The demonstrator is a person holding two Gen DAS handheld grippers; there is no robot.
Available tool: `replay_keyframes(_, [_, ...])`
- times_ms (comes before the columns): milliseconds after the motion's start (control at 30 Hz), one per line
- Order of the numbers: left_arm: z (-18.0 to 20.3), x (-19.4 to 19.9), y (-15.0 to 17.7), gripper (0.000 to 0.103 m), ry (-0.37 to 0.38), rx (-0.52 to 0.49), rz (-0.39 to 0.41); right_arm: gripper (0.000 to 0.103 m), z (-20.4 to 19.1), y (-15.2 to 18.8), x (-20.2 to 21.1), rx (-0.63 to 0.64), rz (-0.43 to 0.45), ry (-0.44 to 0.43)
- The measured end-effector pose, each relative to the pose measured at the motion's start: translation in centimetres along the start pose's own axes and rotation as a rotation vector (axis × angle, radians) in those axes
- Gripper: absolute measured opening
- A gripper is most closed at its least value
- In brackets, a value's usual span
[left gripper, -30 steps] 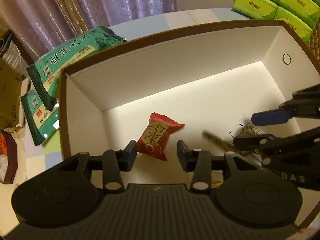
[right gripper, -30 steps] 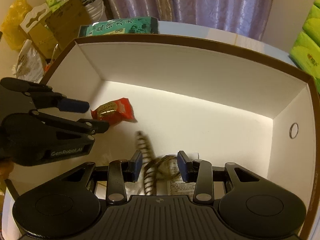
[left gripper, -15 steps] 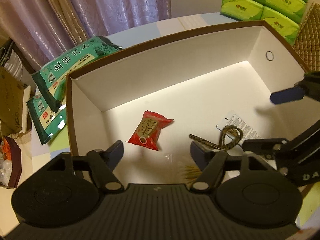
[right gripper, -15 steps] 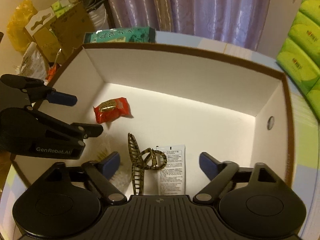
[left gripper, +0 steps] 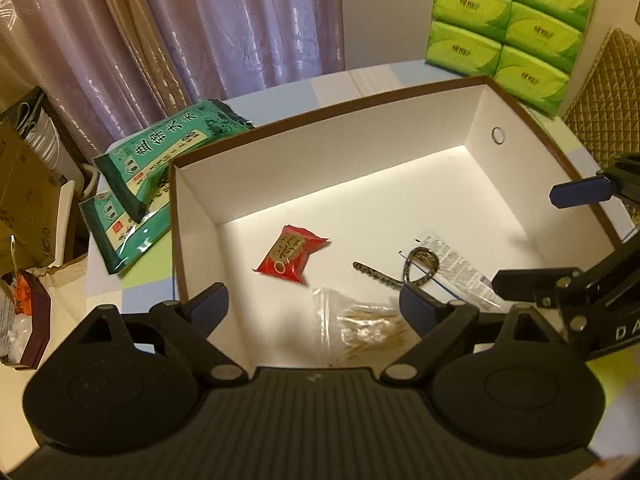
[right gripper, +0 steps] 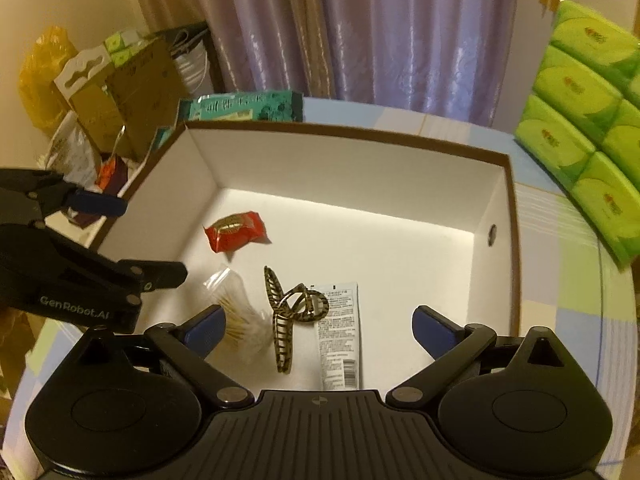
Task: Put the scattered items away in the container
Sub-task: 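Withdraw both tools from the box toward the remaining items on the table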
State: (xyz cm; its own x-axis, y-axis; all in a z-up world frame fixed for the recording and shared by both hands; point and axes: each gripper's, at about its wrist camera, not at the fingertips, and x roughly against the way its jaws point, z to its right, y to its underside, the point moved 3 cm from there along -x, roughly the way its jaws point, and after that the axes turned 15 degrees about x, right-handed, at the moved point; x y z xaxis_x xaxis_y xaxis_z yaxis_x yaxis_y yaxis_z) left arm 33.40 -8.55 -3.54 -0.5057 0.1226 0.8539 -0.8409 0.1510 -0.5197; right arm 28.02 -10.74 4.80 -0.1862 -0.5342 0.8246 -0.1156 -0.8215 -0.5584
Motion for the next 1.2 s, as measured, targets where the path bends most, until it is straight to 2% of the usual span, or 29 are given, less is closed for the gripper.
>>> replay_keyframes(567, [-0.7, 8.5, 3.8, 0.091, 0.032, 0.034, 0.094, 0.097, -2.6, 2.7, 7.4, -0.043, 0.118, 0.060])
replay_keyframes(967, [-1.3, 11.3, 8.4, 0.091, 0.038, 0.059, 0.101, 0.097, -4.6, 6.4, 10.3, -0.109, 0.170, 0.075])
replay_keyframes(1200, [-2.6, 11.7, 11.2, 0.091, 0.050, 0.114, 0.087, 0.097, -5.9, 8.4, 11.1, -0.138, 0.188, 0.080])
